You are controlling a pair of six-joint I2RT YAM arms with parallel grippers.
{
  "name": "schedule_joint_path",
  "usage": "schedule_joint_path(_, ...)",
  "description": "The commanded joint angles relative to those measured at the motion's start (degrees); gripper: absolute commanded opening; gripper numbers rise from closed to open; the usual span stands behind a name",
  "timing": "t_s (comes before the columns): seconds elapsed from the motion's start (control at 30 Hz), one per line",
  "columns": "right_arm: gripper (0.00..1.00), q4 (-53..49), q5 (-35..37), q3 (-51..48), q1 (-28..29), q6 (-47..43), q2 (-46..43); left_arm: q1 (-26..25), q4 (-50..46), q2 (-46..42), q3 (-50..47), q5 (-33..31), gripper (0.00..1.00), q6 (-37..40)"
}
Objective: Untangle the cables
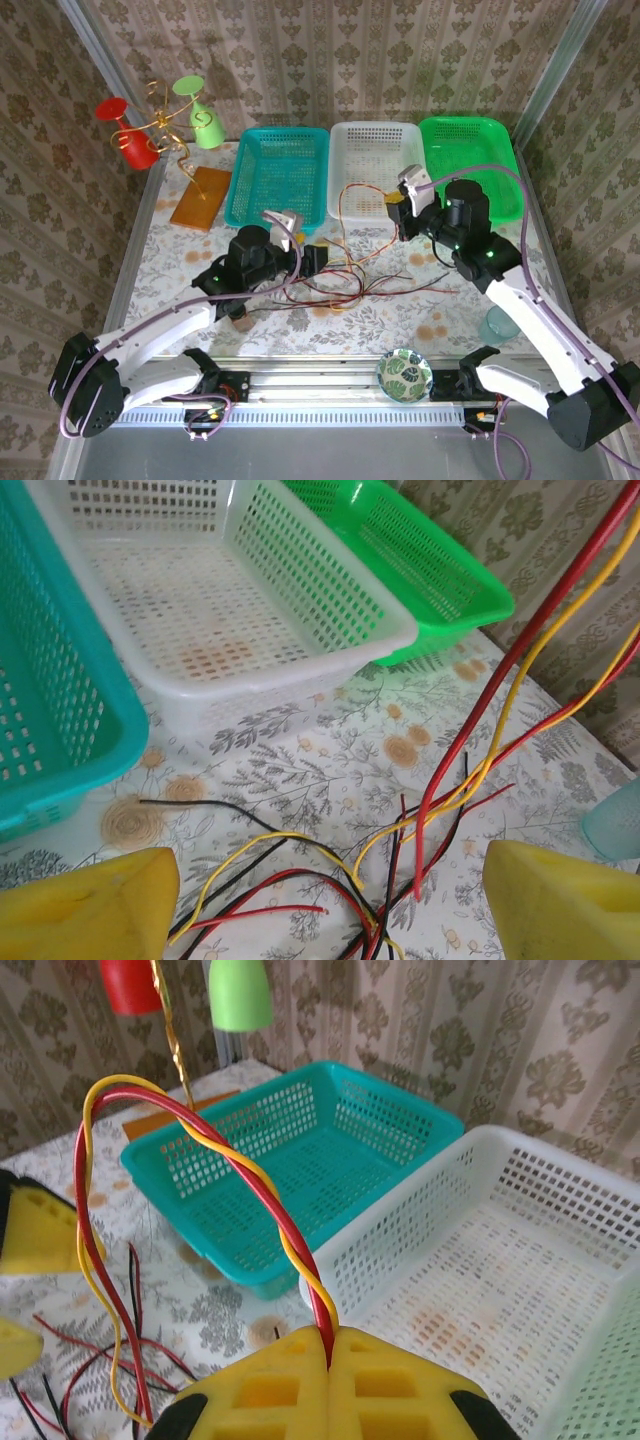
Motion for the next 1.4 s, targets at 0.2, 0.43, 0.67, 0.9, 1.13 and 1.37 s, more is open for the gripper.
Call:
schedule_joint_path(0.2,0.04,2.8,-3.4,4.3,-1.9,6.2,-0.7,-1.4,16.1,1.5,-3.8,8.3,0.76,1.4)
schedule_joint_path(0.43,0.04,2.9,-3.8,5.5,-1.9,6.9,-0.4,-2.1,20.4,9.7,-1.2,15.3,0.58,-4.1)
schedule_joint_path(0.67,0.04,2.6,-4.4,6.1,-2.0,7.6,0.0,-2.1,17.5,12.7,2.1,17.1,0.52,-4.4)
schedule_joint_path(0.9,0.03,4.2,-6.2,6.2,-1.9,9.6,0.7,-1.8,16.9,14.1,3.4,18.7,0.46,-4.7)
schedule_joint_path(1.13,0.03,6.5,-7.4,5.9,-1.9,11.3,1.3,-1.7,16.9,14.8,3.9,19.4,0.36,-5.1)
schedule_joint_path(1.37,0.03,7.5,-8.6,5.2,-1.8,12.2,1.6,-1.3,16.6,15.3,4.1,19.5,0.24,-5.8)
